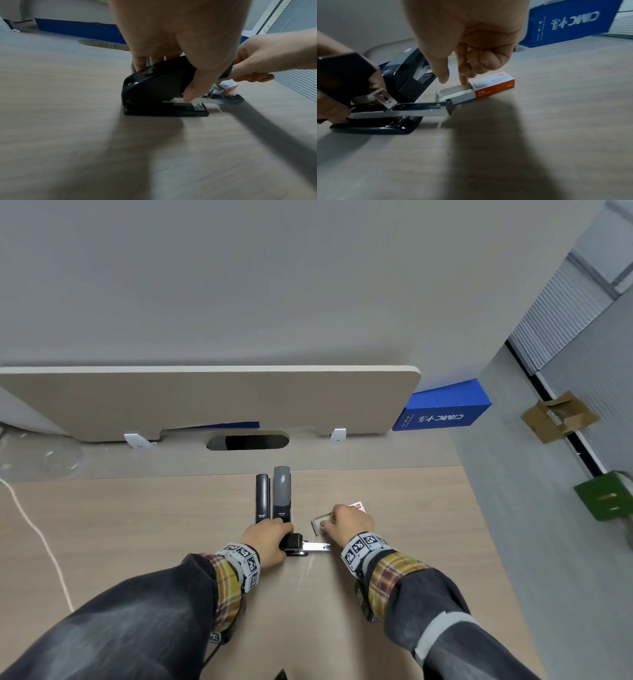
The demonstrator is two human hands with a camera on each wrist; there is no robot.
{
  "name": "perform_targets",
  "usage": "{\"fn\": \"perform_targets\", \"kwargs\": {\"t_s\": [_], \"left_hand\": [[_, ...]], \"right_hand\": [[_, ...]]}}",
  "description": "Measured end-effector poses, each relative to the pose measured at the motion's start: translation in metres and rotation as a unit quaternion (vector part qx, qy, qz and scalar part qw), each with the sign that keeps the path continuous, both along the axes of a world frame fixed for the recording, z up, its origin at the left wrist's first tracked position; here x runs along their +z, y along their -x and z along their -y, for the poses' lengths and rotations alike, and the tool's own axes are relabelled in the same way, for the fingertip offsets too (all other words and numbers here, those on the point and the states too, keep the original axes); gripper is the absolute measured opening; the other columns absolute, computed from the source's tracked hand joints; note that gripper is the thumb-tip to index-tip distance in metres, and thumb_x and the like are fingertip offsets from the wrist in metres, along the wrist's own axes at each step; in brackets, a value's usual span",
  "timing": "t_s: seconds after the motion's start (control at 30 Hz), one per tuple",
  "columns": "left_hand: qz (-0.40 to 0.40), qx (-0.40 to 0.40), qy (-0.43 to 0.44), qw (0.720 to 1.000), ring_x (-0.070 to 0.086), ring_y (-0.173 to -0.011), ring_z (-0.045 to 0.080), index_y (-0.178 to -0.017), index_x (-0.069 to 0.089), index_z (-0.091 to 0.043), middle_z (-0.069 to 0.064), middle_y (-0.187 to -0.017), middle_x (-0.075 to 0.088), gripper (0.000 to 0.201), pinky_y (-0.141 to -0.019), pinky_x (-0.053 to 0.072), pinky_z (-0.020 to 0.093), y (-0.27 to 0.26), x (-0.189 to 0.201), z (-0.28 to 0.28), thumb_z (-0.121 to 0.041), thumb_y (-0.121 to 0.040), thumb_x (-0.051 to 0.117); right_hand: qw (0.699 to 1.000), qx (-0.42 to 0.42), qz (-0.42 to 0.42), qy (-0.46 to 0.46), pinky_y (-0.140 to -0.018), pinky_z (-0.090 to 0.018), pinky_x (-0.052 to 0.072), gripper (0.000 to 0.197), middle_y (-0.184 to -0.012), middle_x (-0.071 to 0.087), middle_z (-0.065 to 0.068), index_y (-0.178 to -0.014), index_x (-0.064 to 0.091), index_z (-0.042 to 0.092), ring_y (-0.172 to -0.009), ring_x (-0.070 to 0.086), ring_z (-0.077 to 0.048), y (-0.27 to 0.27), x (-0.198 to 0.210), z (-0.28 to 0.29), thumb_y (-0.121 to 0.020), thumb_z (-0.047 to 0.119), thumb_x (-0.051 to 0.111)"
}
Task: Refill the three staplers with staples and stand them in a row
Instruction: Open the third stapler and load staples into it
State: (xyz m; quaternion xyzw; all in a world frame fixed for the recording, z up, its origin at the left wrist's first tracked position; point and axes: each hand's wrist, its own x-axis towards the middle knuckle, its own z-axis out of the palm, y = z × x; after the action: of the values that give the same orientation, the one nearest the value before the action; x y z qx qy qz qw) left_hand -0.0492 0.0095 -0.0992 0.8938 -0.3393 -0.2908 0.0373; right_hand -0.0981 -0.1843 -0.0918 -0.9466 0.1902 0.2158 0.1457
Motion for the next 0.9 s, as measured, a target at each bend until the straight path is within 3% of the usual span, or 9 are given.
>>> {"fn": "perform_targets", "kwargs": {"t_s": [0.3,0.47,0.73,0.9], "left_hand": [[0.001,-0.069,-0.012,0.998,0.06,-0.096,0.03,-0.103,0.05,-0.013,0.007,-0.104,0.059,0.025,-0.078,0.048,0.037,-0.006,0.007,0.004,-0.019,-0.079,0.054],[-0.003,-0.07,-0.005,0.998,0.059,-0.097,0.03,-0.102,0.05,-0.012,0.007,-0.104,0.059,0.024,-0.079,0.049,0.038,-0.006,0.008,0.002,-0.019,-0.079,0.055],[-0.01,-0.059,-0.005,0.998,0.058,-0.097,0.029,-0.103,0.049,-0.012,0.008,-0.105,0.059,0.024,-0.079,0.049,0.04,-0.004,0.008,0.002,-0.019,-0.081,0.055],[-0.024,-0.049,-0.009,0.998,0.057,-0.1,0.031,-0.106,0.049,-0.011,0.009,-0.108,0.057,0.026,-0.081,0.048,0.04,-0.003,0.011,0.001,-0.019,-0.082,0.055]], "right_hand": [[0.996,0.042,-0.037,0.074,-0.073,-0.03,0.046,0.025,-0.102,0.069,-0.007,-0.099,0.063,0.013,-0.096,0.065,-0.028,-0.016,-0.007,-0.015,-0.084,0.031,0.056],[0.995,0.036,-0.06,0.076,-0.07,-0.028,0.042,0.022,-0.103,0.068,-0.006,-0.1,0.063,0.012,-0.097,0.065,-0.026,-0.019,-0.005,-0.02,-0.085,0.025,0.056],[0.994,0.022,-0.093,0.062,-0.08,-0.031,0.048,0.023,-0.109,0.067,-0.005,-0.108,0.061,0.013,-0.101,0.064,-0.025,-0.018,-0.004,-0.026,-0.089,0.025,0.055],[0.995,-0.003,-0.088,0.043,-0.074,-0.029,0.049,0.022,-0.099,0.068,-0.005,-0.097,0.062,0.013,-0.092,0.065,-0.026,-0.012,0.001,-0.027,-0.084,0.029,0.055]]}}
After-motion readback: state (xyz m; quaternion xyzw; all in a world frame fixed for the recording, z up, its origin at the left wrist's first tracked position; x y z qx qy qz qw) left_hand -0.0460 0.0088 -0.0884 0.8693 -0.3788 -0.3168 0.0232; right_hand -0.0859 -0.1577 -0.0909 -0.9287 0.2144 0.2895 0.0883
